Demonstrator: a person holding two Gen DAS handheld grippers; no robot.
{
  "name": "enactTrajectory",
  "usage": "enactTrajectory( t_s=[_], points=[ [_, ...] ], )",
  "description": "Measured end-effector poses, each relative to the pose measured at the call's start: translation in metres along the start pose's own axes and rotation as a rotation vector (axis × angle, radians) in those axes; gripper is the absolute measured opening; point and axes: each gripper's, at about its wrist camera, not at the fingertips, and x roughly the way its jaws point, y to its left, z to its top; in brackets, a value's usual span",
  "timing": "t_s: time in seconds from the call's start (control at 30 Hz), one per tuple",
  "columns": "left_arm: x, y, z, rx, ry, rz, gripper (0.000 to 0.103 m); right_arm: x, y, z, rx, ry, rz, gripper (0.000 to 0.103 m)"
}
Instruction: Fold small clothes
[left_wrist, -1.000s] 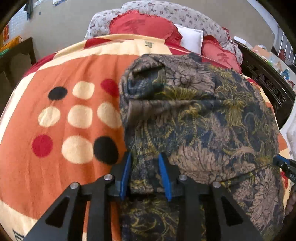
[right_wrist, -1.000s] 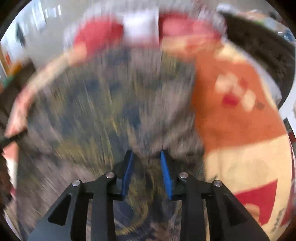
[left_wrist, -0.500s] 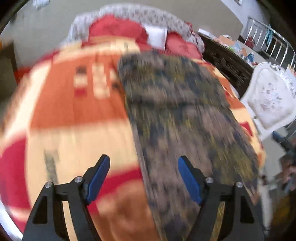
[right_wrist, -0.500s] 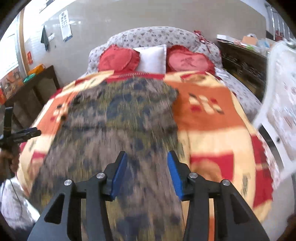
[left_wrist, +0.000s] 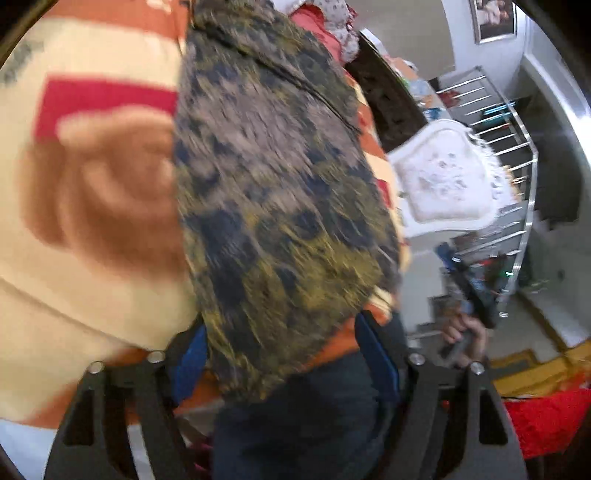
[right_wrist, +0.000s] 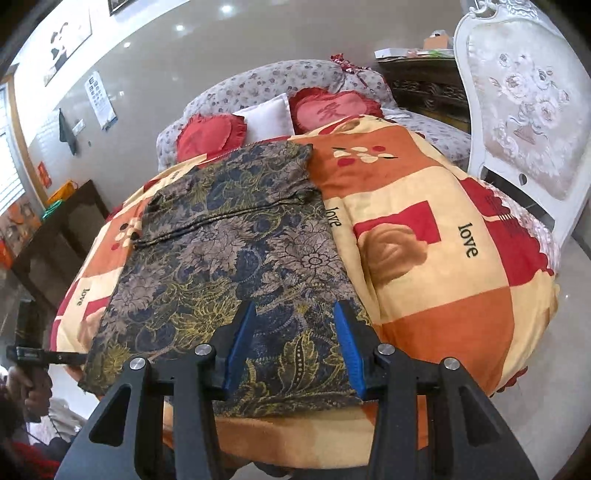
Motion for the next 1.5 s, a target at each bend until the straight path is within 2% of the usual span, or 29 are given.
enactTrajectory(
  t_s=[0.03, 0.1, 0.2, 0.37, 0.47, 0.67, 0.73, 0.87, 1.1, 1.13, 1.17, 1.23, 1.3, 1.33, 1.5],
  points=[
    [0.003, -0.002, -0.004, 0.008, 0.007, 0.007, 0.057, 0.0, 0.001, -0.002, -0.006, 0.005, -0.006, 0.047],
    [0.007, -0.001, -0.007, 0.0, 0.0, 0.012, 0.035, -0.001, 0.0, -0.006, -0.017, 0.012, -0.024, 0.047],
    [0.001, 0.0, -0.007, -0.015, -0.045, 0.032, 0.023, -0.006, -0.006, -0.013, -0.008, 0.019, -0.043, 0.047],
    [-0.001, -0.005, -0.007, -0.005, -0.095, 0.092, 0.023, -0.011, -0.031, -0.031, 0.044, 0.057, -0.072, 0.047],
    [0.006, -0.01, -0.006, 0.005, -0.1, 0.137, 0.007, -0.015, -0.049, -0.043, 0.132, 0.062, -0.055, 0.047],
    [-0.003, -0.013, -0.007, 0.045, -0.125, 0.206, 0.006, -0.006, -0.063, -0.057, 0.185, 0.085, 0.011, 0.047],
    [-0.005, -0.016, -0.006, 0.058, -0.128, 0.213, 0.006, 0.008, -0.069, -0.06, 0.192, 0.104, 0.043, 0.047],
    [-0.004, -0.018, -0.004, 0.063, -0.12, 0.227, 0.006, 0.041, -0.088, -0.068, 0.251, 0.128, 0.033, 0.047],
    [0.003, -0.016, -0.001, 0.042, -0.122, 0.255, 0.006, 0.064, -0.11, -0.07, 0.332, 0.136, 0.205, 0.047],
    [0.003, -0.016, -0.001, 0.042, -0.124, 0.256, 0.006, 0.067, -0.111, -0.069, 0.333, 0.143, 0.229, 0.046],
    [0.003, -0.016, -0.002, 0.043, -0.127, 0.258, 0.006, 0.07, -0.111, -0.069, 0.331, 0.155, 0.265, 0.04],
    [0.002, -0.018, -0.003, 0.048, -0.134, 0.271, 0.006, 0.071, -0.111, -0.07, 0.326, 0.164, 0.267, 0.033],
    [-0.003, -0.023, -0.004, 0.059, -0.152, 0.289, 0.005, 0.067, -0.111, -0.07, 0.323, 0.15, 0.266, 0.022],
    [-0.005, -0.025, -0.005, 0.064, -0.157, 0.298, 0.004, 0.06, -0.11, -0.068, 0.311, 0.132, 0.257, 0.012],
    [-0.019, -0.041, -0.005, 0.121, -0.193, 0.312, 0.004, 0.022, -0.095, -0.057, 0.256, 0.059, 0.29, 0.009]
  ],
)
